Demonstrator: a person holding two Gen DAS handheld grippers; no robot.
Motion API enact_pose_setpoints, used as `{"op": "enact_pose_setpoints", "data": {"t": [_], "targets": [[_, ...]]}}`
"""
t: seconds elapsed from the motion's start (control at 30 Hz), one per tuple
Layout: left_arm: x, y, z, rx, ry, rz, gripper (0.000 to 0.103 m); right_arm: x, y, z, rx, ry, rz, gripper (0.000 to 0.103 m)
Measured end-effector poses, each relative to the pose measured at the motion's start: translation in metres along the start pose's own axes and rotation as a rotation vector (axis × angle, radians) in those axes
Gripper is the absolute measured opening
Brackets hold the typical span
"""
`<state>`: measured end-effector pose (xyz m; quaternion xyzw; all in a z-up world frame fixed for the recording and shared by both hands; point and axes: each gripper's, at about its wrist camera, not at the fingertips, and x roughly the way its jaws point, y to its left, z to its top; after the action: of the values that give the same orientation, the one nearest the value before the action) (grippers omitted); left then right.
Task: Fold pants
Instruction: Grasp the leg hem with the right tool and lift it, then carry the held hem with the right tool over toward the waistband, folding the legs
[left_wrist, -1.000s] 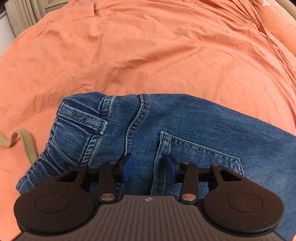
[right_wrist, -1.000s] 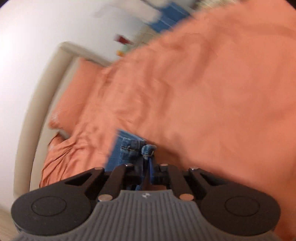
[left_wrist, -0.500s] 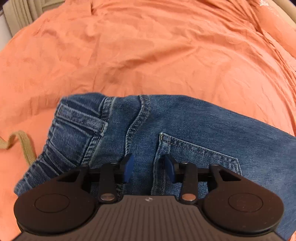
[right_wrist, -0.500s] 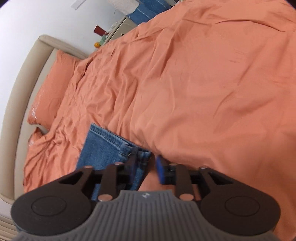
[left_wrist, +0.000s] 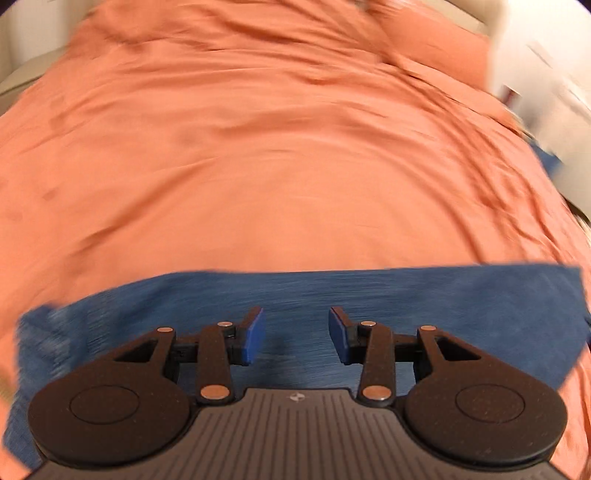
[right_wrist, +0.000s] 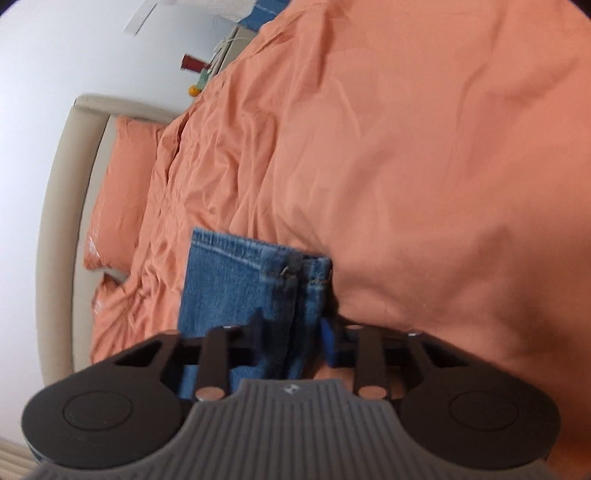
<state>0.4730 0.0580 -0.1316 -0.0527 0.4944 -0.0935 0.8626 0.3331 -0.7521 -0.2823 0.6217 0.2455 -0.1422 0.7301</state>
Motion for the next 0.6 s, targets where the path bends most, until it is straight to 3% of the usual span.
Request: {"op": "enact_pose_setpoints", "data": {"t": [0.07, 0.13, 0.2, 0.33, 0.43, 0.6], "targets": [[0.011, -0.032, 0.007, 0.072, 0.010, -0.065, 0.044, -0.007, 0.005, 0.004, -0.044, -0.013, 0.019, 0.004], [0.025, -0.069, 0.013, 0.140, 0.025, -0.134, 0.037, -0.013, 0.018, 0.003, -0.151, -0.022, 0.014, 0.002], [0.046, -0.109, 0.018, 0.217, 0.042, -0.197, 0.029, -0.012, 0.029, 0.001, -0.238, -0.015, -0.048, 0.002], [0.087, -0.194, 0.016, 0.343, 0.060, -0.310, 0.027, -0.005, 0.040, -0.001, -0.326, -0.019, -0.096, 0.001], [0.116, -0.246, 0.013, 0.409, 0.057, -0.341, 0.024, -0.003, 0.046, 0.000, -0.355, -0.017, -0.111, 0.001], [0.164, -0.305, 0.022, 0.459, 0.065, -0.328, 0.021, -0.003, 0.048, 0.004, -0.374, -0.001, -0.127, 0.001]]}}
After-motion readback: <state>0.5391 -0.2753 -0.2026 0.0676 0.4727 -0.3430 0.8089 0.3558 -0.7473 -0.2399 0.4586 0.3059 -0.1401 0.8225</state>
